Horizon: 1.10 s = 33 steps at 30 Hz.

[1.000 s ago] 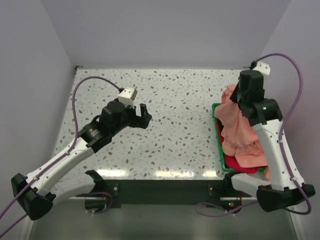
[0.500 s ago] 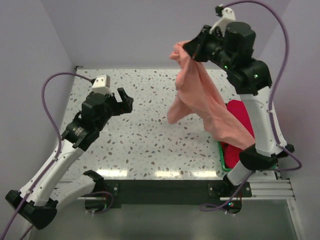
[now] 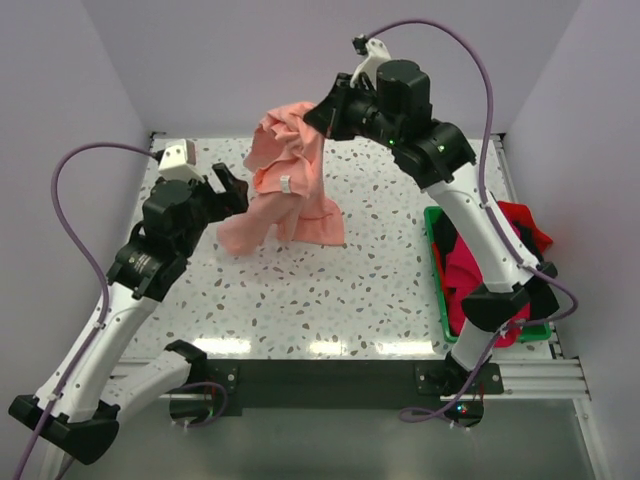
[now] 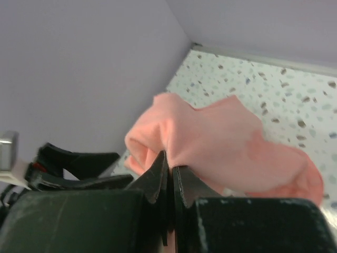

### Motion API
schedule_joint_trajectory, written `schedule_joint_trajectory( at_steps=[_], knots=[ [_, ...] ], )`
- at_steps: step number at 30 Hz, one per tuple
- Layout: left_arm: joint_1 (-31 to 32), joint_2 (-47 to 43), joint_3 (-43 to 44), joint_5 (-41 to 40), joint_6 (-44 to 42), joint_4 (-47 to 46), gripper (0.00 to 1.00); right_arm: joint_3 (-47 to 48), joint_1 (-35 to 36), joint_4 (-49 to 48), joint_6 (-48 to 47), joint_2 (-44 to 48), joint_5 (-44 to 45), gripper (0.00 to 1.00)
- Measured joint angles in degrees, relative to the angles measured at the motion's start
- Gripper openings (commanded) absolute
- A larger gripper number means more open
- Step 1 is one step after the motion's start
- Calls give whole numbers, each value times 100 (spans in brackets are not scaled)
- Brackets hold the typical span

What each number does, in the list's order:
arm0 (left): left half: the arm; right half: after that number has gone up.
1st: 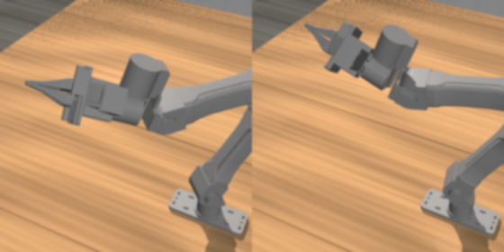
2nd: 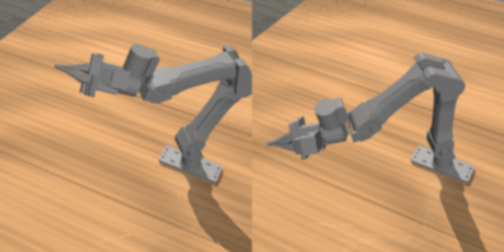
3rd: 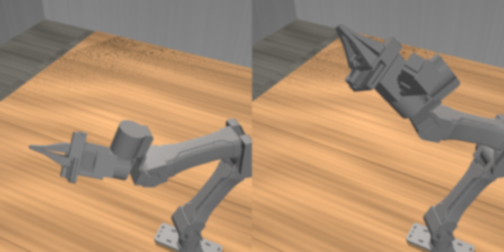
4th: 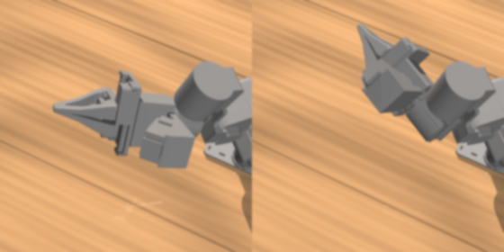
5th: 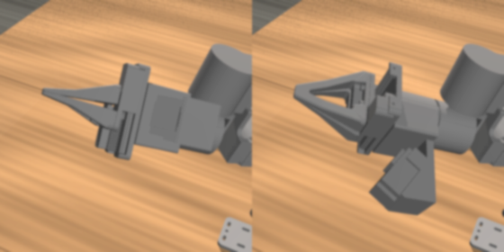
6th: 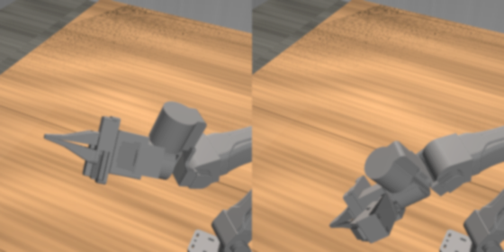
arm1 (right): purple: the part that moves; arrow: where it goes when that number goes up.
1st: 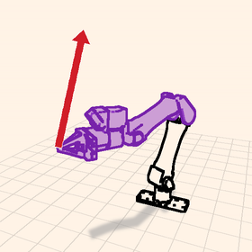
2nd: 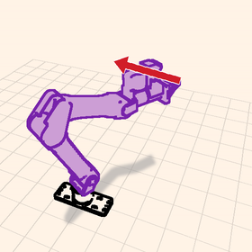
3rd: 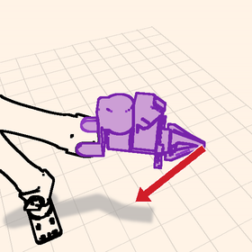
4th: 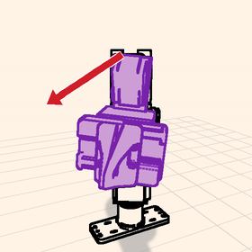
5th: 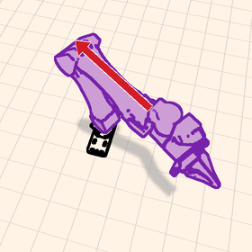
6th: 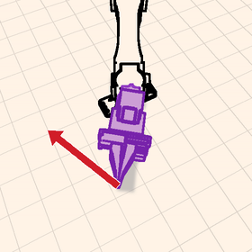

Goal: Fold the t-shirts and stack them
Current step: Move the tshirt to the center of the board, then flatten the tshirt out

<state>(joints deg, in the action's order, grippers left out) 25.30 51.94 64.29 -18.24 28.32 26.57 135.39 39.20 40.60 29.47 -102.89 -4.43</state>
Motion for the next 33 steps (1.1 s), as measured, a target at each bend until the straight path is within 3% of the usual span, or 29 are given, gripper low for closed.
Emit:
schedule_joint_trajectory(
  at_steps=[5, 8, 9, 11, 13, 17, 24, 33],
  knots=[
    [-17, 83, -190, 15, 122, -42, 92, -2583, -1088, -756, 190, 938, -275, 2],
    [-20, 214, -549, 153, 284, -151, 90, -3711, -1897, -938, 234, 933, -269, 35],
    [-22, 278, -697, 227, 348, -212, 90, -4004, -2116, -938, 238, 857, -262, 52],
    [-22, 424, -1027, 393, 476, -310, 88, -4577, -2417, -949, 199, 728, -181, 66],
    [-22, 553, -1410, 544, 616, -426, 87, -5171, -2470, -997, 101, 743, -35, 69],
    [-28, 789, -2072, 800, 879, -625, 84, -6183, -1945, -1034, -13, 1001, 356, 73],
    [-55, 1215, -2634, 1237, 1353, -1226, 78, -7228, 52, -1495, 28, 1655, 1126, 73],
    [-61, 2127, -2763, 1259, 2028, -2192, 76, -7375, 1349, -1670, 197, 763, 2085, 74]
  ],
)
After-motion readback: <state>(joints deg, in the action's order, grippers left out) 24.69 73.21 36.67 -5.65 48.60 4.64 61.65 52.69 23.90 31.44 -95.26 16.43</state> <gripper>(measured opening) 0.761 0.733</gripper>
